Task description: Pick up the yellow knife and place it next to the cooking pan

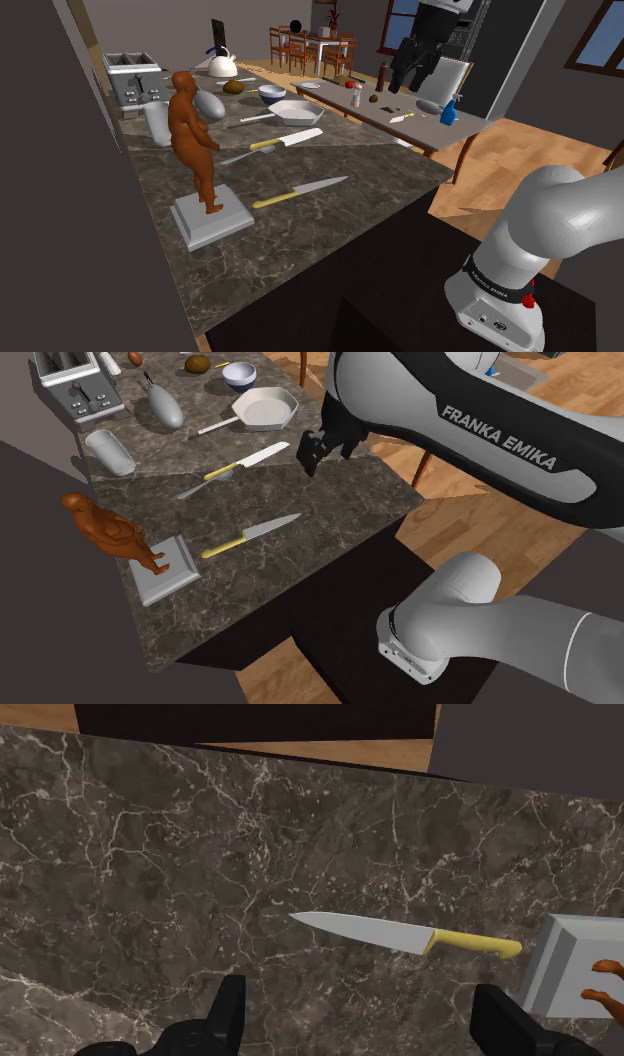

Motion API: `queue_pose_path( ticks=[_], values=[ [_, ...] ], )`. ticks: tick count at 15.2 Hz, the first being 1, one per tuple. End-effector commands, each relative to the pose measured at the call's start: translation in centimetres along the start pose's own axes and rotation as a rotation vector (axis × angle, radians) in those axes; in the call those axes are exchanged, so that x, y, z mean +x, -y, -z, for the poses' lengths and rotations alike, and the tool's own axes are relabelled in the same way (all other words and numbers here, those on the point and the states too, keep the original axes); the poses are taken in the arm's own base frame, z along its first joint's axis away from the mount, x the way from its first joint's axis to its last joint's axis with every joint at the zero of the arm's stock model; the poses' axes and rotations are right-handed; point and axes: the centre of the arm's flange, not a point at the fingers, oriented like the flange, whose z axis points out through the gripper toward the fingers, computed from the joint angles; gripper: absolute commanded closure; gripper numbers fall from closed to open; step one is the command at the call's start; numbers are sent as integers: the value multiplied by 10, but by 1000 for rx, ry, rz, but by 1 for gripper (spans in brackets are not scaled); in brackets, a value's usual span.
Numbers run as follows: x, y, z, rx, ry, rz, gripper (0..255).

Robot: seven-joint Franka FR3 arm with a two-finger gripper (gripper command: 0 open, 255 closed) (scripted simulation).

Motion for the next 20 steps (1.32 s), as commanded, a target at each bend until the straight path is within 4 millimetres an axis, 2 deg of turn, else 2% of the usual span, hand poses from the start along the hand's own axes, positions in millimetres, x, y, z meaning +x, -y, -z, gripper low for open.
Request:
queue_pose_path(
  ticks=[1, 10, 15, 20],
  values=[
    [0, 0, 0, 0, 0, 0, 0],
    [20, 81, -92, -56, 44, -428, 0],
    [43, 118, -146, -88, 68, -666, 0],
    [73, 148, -201, -119, 92, -904, 0]
  ],
)
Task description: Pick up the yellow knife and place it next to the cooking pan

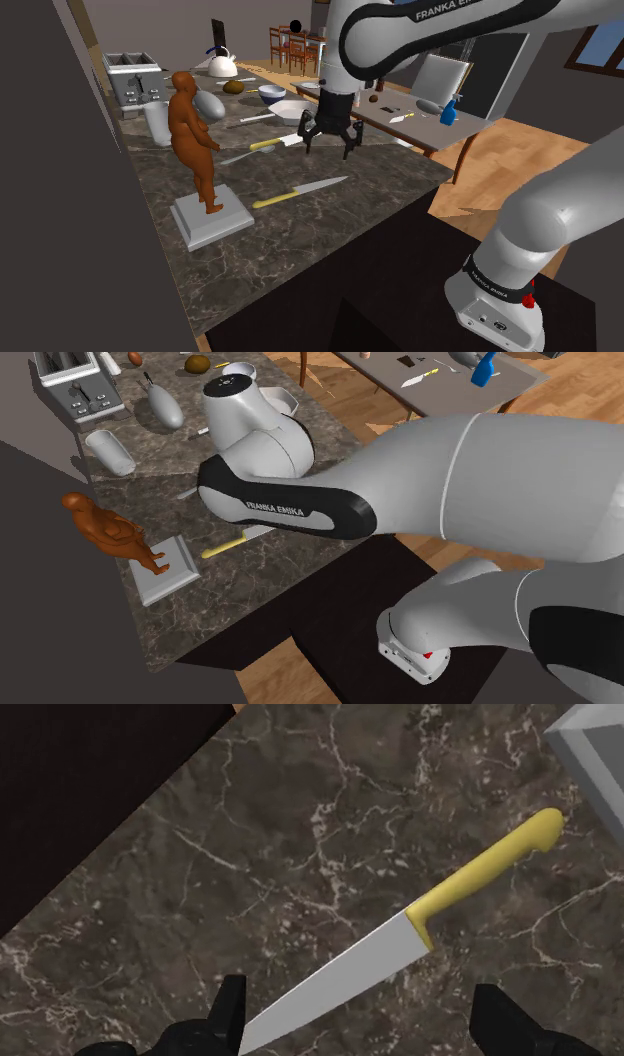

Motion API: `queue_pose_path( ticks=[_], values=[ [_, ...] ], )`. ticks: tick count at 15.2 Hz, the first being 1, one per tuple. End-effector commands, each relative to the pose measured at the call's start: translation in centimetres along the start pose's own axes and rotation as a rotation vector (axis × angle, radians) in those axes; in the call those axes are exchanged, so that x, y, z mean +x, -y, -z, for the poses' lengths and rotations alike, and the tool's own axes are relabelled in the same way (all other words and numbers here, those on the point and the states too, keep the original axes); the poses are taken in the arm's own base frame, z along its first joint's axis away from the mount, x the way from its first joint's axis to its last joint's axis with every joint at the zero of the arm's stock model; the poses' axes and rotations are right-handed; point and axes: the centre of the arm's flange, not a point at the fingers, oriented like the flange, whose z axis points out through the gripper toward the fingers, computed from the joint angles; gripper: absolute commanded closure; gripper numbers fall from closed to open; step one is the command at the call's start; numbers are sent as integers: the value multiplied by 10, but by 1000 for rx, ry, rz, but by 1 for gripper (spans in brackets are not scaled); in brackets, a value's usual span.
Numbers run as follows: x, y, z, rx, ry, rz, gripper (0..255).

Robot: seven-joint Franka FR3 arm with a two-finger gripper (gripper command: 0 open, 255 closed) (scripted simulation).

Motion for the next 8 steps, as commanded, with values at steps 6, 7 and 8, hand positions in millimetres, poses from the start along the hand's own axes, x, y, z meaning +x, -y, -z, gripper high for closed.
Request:
queue_pose_path(
  ticks=[6, 7, 8],
  values=[
    [9, 63, -75, -43, 36, -344, 0],
    [12, 71, -85, -49, 41, -391, 0],
    [14, 75, -90, -52, 43, -413, 0]
  ],
)
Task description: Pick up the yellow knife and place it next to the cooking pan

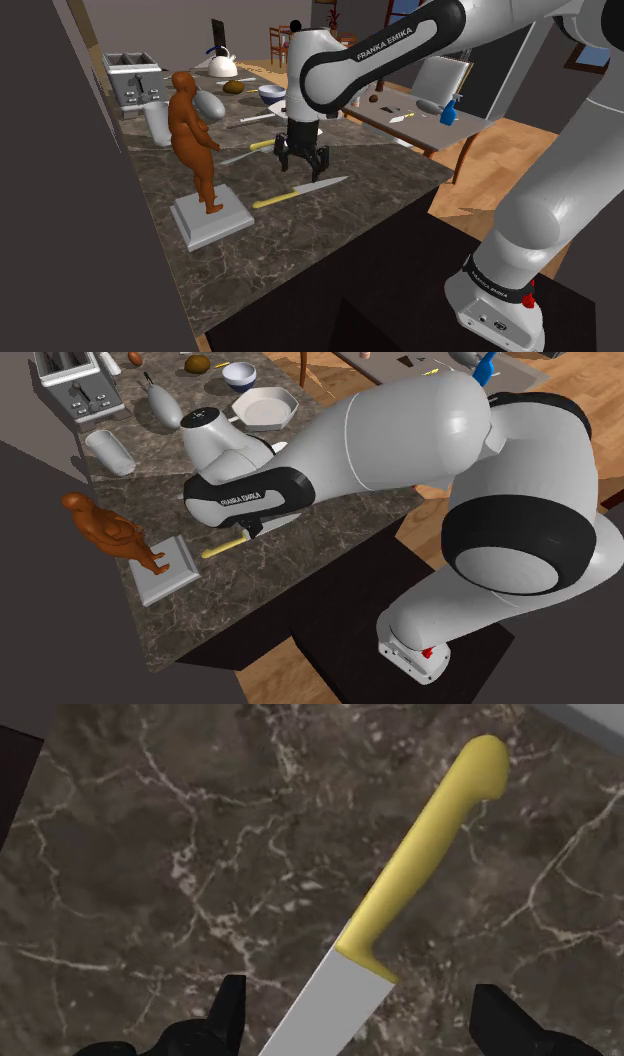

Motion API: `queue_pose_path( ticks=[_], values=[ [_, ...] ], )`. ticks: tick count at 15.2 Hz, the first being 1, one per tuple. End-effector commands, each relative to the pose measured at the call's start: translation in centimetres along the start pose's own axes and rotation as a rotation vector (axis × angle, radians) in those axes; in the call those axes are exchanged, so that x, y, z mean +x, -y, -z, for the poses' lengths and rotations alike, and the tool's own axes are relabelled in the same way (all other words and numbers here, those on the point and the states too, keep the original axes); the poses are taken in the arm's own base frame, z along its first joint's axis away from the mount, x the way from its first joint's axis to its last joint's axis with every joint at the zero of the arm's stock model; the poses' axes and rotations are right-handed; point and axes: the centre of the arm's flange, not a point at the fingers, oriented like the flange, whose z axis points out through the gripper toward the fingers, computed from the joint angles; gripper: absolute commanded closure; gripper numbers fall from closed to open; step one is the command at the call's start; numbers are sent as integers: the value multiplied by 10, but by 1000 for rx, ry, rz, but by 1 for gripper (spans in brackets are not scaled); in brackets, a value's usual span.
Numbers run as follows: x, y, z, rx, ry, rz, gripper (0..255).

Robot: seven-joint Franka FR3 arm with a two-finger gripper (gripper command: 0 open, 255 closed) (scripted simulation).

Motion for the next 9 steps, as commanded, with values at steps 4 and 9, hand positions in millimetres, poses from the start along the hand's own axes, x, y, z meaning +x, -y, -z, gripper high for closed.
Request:
queue_pose_path(
  ticks=[4, 9],
  values=[
    [0, 8, -32, -4, 4, -41, 0],
    [0, 7, -51, -4, 4, -41, 0]
  ],
)
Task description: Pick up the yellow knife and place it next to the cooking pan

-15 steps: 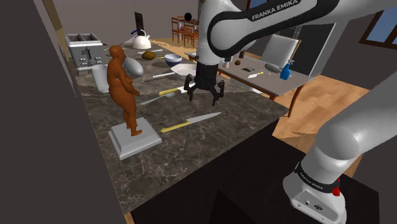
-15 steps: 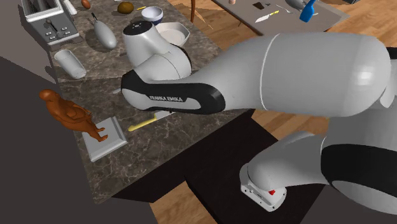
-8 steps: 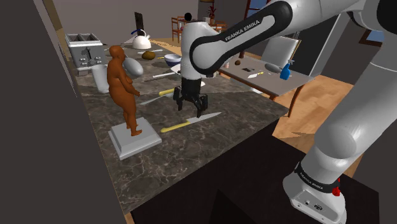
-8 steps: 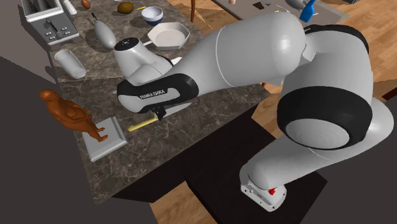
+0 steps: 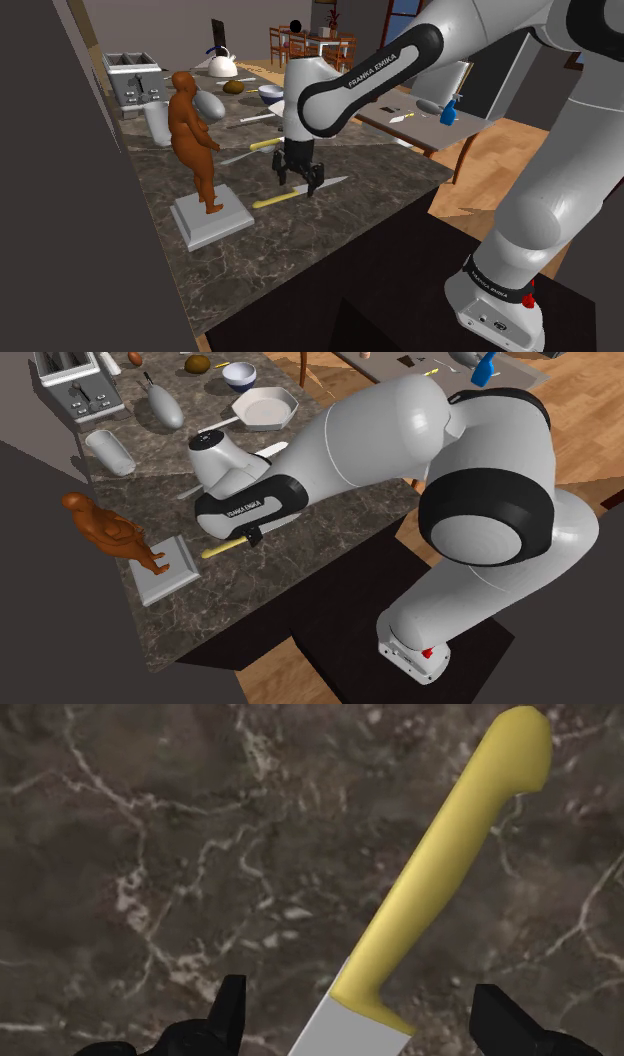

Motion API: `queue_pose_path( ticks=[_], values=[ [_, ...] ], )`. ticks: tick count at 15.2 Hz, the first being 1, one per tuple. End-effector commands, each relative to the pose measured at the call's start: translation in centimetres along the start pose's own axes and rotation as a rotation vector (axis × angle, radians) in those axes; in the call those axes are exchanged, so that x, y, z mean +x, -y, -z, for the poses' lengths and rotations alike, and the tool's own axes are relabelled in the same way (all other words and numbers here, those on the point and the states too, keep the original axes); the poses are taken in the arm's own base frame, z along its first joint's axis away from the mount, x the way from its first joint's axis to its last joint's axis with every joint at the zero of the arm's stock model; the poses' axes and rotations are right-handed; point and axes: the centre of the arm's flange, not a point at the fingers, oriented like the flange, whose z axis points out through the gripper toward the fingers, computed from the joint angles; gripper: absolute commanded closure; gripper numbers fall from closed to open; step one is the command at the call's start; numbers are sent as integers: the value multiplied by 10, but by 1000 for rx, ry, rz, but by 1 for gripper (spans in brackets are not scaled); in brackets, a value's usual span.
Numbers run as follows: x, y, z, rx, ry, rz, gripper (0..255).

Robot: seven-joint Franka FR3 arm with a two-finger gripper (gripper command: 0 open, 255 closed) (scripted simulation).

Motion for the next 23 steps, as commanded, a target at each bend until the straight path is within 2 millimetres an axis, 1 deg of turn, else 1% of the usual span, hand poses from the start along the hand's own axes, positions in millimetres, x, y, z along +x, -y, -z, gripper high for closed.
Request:
queue_pose_path(
  ticks=[1, 6, 7, 16, 23],
  values=[
    [0, 0, -2, 0, 0, 0, 0],
    [0, 0, -2, 0, 0, 0, 0],
    [0, 0, -2, 0, 0, 0, 255],
    [0, 0, -2, 0, 0, 0, 255],
    [-2, 0, 35, 0, 0, 0, 255]
  ],
)
